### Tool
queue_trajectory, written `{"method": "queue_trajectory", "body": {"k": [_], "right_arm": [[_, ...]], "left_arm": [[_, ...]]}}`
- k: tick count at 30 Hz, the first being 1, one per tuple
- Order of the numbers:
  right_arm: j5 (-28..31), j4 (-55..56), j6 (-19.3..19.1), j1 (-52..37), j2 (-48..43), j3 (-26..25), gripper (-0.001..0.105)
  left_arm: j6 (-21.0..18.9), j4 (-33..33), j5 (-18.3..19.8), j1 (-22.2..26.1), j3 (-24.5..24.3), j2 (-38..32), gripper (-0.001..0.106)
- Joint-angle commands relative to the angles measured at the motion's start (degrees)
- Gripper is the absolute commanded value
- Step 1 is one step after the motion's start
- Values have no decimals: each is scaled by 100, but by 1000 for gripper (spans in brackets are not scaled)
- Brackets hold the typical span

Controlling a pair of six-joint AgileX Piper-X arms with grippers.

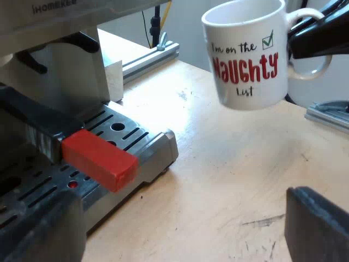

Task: Remove mug from coffee machine

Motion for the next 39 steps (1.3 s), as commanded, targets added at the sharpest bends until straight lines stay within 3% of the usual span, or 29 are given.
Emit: {"method": "queue_trajectory", "body": {"k": [1,12,16,17,20,24,29,37,39], "right_arm": [[220,-43,-15,-368,-61,-105,0],[-272,-204,-23,-2276,-61,-24,0],[-556,-647,-52,-2717,-61,129,0],[-879,-1340,-72,-3036,-61,370,0],[-939,-1843,-118,-3162,18,665,0],[-1249,-2760,-563,-3173,256,1164,0],[-1317,-4108,-726,-3173,706,1618,0],[-1256,-5255,-953,-3173,1775,1819,0],[-1218,-5646,-1228,-3173,2139,1845,0]], "left_arm": [[-100,-46,35,-23,-37,-10,77],[-100,-46,35,-23,-37,-10,77],[-100,-46,35,-23,-37,-10,77],[-100,-46,35,-23,-37,-10,77],[-100,-46,35,-23,-37,-10,77],[-100,-46,35,-23,-37,-10,77],[-89,-46,35,-23,-37,-10,77],[-74,-46,-17,-23,-26,153,77],[-74,-46,-17,-23,-26,247,77]]}}
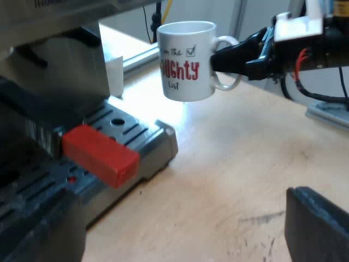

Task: Remove mug from coffee machine

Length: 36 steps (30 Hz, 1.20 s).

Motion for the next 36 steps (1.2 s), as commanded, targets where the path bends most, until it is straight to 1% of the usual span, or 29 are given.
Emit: {"method": "queue_trajectory", "body": {"k": [1,3,5,8,12,20,25,36], "right_arm": [[94,-794,-348,-11,382,-26,0],[93,-1086,-438,-11,699,-26,0],[93,-1495,-451,-11,1132,-26,0],[222,-1936,-451,-11,1531,-26,0],[528,-2843,-451,-11,2275,-26,0],[631,-3447,-451,-11,3156,-26,0],[647,-3493,-451,-11,3368,-26,0],[698,-3428,-372,-11,3385,-26,0]], "left_arm": [[-26,-33,-17,-25,-26,175,77],[-26,-33,-17,-25,-26,415,77],[-26,-33,-17,-25,-26,629,77],[-26,-33,-17,-25,-26,802,77],[-26,-33,-17,-25,-26,908,77],[-26,-33,-17,-25,-26,907,77],[-26,-92,-17,-25,-26,907,77],[-26,-113,-17,-25,-26,907,77]]}}
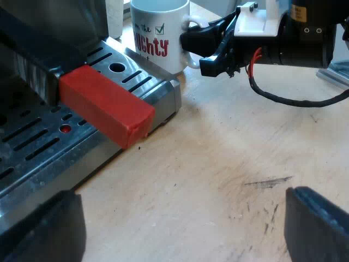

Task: Remove mug from coffee machine

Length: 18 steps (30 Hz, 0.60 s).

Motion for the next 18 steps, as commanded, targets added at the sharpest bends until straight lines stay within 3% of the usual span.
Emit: {"method": "queue_trajectory", "body": {"k": [1,6,7,9,14,18], "right_arm": [[79,-78,49,-11,-24,-58,5],[79,-78,319,-11,-24,-58,47],[79,-59,318,-11,-24,-58,67],[79,-27,318,-11,-49,-58,76],[79,362,318,-11,-242,-58,78],[79,1344,318,-11,-741,-58,78]], "left_arm": [[-26,-85,-17,-25,-26,16,77],[-26,-85,-17,-25,-26,16,77],[-26,-85,-17,-25,-26,16,77],[-26,-110,-17,-25,-26,16,77],[-26,-353,-17,-25,-26,16,77],[-26,-474,-17,-25,-26,16,77]]}}
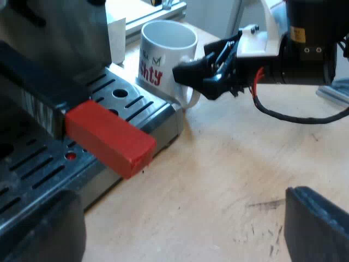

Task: Remove mug from coffee machine

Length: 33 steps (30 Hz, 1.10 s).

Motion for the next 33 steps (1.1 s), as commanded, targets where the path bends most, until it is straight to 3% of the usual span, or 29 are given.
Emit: {"method": "queue_trajectory", "body": {"k": [1,5,16,22,24,28,33], "right_arm": [[36,810,-4,-11,-469,-46,78],[-43,1623,-4,2,-1121,-46,78],[-1024,3734,13,2,-3278,-197,78],[-1180,6131,13,2,-4261,-859,78],[-1528,7134,13,2,-4465,-1244,78],[-1934,8353,13,2,-4593,-1891,78],[-1991,9163,13,2,-4594,-2721,78]], "left_arm": [[-26,-127,-17,-25,-26,16,77],[-26,-128,-17,-25,-26,16,77],[-26,-128,-17,-25,-26,16,77],[-42,77,-17,-25,-59,16,77],[-42,374,-17,-25,-201,16,77],[-42,953,-17,-25,-502,16,77],[-54,1345,-17,-25,-805,5,77]]}}
